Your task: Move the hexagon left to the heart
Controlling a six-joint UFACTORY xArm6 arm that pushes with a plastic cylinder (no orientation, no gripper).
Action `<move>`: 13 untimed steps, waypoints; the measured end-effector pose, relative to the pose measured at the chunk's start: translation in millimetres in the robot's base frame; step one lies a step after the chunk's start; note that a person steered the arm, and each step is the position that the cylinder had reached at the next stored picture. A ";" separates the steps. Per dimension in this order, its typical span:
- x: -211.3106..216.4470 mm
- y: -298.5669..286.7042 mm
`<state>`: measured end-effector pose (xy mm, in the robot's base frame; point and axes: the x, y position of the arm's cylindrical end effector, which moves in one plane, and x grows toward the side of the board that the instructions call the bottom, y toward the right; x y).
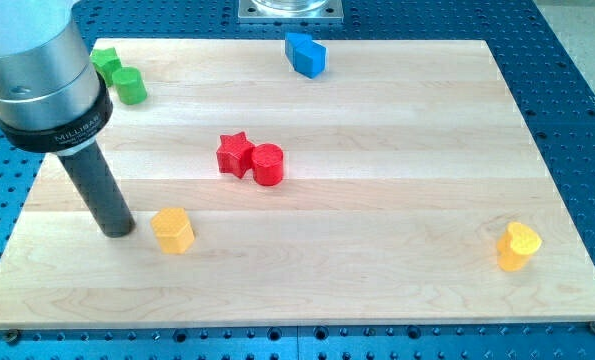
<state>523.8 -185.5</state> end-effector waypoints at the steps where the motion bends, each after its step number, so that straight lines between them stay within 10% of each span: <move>1: 10.7 25.6; 13: 40.0 280.2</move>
